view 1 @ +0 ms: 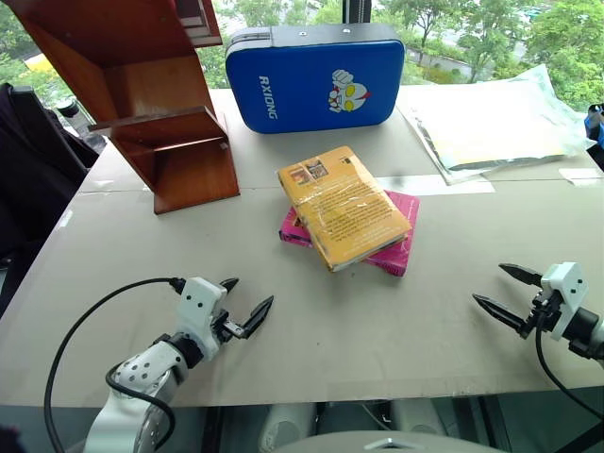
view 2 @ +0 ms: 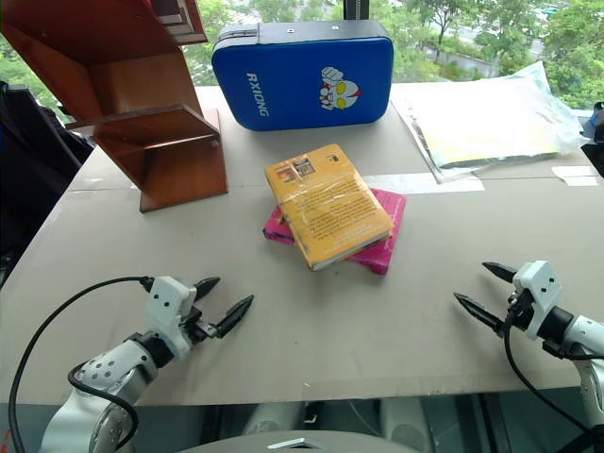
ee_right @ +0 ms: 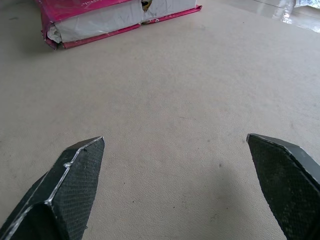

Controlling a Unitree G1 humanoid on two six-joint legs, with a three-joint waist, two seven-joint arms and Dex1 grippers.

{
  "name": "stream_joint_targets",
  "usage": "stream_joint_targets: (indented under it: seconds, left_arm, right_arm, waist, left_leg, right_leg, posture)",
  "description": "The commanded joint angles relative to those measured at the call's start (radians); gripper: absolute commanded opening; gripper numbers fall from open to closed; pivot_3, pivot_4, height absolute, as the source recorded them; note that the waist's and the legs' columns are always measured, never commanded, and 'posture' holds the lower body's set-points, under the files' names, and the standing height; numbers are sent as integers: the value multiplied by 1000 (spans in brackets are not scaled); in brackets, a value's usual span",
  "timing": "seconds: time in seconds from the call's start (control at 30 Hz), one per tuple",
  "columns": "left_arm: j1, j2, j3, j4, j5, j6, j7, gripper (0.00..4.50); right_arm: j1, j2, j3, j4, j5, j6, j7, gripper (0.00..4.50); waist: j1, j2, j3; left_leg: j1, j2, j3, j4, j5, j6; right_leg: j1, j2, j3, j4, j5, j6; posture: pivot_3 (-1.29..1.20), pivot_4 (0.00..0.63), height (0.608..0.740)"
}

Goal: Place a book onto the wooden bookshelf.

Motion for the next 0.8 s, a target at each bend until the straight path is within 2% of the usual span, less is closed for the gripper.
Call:
stream_joint_targets:
  seconds: [0.03,0.23,0.37,0.53,0.67,0.73,0.8]
  left_arm:
    - [-1,19,-4,44,2,-3,-34,4464]
    - [-26,34,21,61,-10,-33,-57,4464]
    - [-48,77,67,42,-49,-28,-106,4464]
    - [-131,206,156,-24,-175,76,-201,4464]
    - [-196,321,187,-20,-218,124,-286,4464]
    - [-235,365,216,-13,-270,157,-331,4500]
    - [-265,399,233,-3,-291,170,-365,4500]
  right_arm:
    - [-3,-5,-26,-14,0,-22,-10,4500]
    - [-13,-1,-18,-26,-20,-18,-48,4500]
    - [-93,4,-8,-85,-4,70,-120,4500]
    - [-378,13,111,-71,-99,267,-272,4500]
    - [-688,92,220,137,-196,339,-367,4500]
    - [-868,170,265,320,-237,310,-400,3946]
    - [-978,220,288,458,-266,262,-406,3287]
  waist:
    - [0,0,0]
    - [0,1,0]
    - [-3,0,0]
    - [-16,-5,4]
    - [-30,-7,6]
    - [-32,-9,8]
    - [-33,-10,9]
  left_leg:
    - [0,0,0,0,0,0]
    - [0,0,0,0,0,0]
    - [0,0,0,0,0,0]
    - [0,2,0,0,0,0]
    - [-3,1,1,0,0,0]
    - [-3,1,2,-2,0,0]
    - [-3,1,3,-5,1,0]
  right_leg:
    - [0,0,0,0,0,0]
    - [0,0,0,0,0,0]
    - [0,0,0,1,0,0]
    - [-2,2,0,1,1,-2]
    - [-4,5,1,1,4,-6]
    - [-5,5,1,0,4,-6]
    - [-6,5,2,-2,5,-7]
  posture:
    - [0,150,740]
    - [0,150,740]
    - [0,150,740]
    - [0,150,740]
    - [0,150,740]
    - [0,150,740]
    - [0,150,740]
